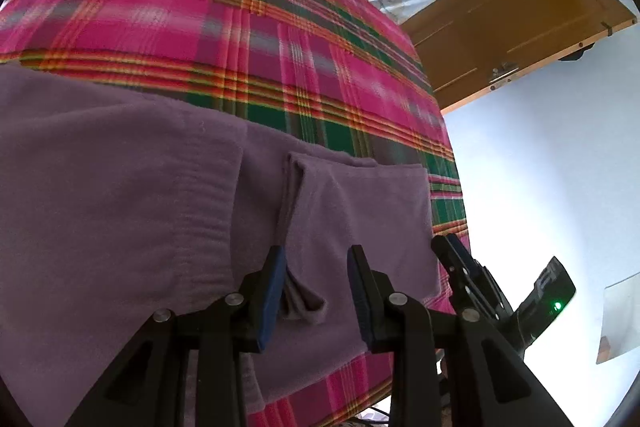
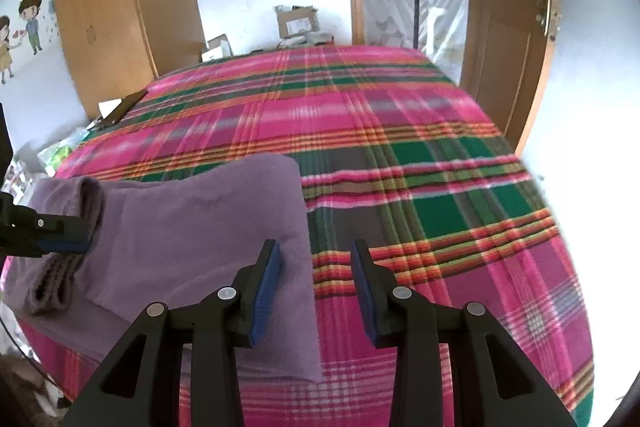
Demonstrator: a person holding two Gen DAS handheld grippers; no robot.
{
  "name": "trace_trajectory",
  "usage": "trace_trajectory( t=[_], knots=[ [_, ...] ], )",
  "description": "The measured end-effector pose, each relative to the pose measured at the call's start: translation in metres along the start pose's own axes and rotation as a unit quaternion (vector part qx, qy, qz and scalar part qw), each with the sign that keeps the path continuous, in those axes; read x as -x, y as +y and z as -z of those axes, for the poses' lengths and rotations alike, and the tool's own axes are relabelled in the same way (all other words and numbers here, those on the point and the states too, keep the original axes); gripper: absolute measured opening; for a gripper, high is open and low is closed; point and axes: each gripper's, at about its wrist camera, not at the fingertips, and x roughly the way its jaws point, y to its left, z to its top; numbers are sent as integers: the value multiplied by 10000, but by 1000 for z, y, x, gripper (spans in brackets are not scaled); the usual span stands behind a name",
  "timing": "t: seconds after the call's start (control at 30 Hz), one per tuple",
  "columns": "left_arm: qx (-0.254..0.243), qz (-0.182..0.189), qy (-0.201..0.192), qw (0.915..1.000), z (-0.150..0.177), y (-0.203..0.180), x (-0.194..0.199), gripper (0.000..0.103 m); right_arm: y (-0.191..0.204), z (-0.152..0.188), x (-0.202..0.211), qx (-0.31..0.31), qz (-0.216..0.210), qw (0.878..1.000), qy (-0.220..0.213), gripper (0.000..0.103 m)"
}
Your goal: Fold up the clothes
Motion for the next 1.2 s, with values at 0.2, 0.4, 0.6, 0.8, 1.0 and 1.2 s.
trace_trajectory(
  t=[0.2, 0.4, 0.6, 0.8, 1.0, 1.2],
  knots=[
    [9, 158, -189, 9997, 4, -1, 17, 32, 44, 0, 6, 434, -923, 9947, -150, 37],
    [86, 197, -375, 9991, 9, 6, 31, 32, 96, 7, -4, 1041, -1459, 9838, -7, 37],
    [256, 200, -517, 9981, 12, 21, 40, 32, 125, 16, -13, 1341, -1711, 9759, 200, 37],
    [385, 213, -617, 9971, 12, 36, 50, 32, 136, 19, -13, 1470, -1786, 9726, 250, 37],
    [600, 119, -717, 9956, 15, 57, 59, 32, 138, 16, -17, 1394, -1675, 9756, 274, 37],
    [815, 93, -826, 9932, 19, 78, 71, 32, 138, 20, -12, 1354, -1716, 9753, 312, 38]
  ],
)
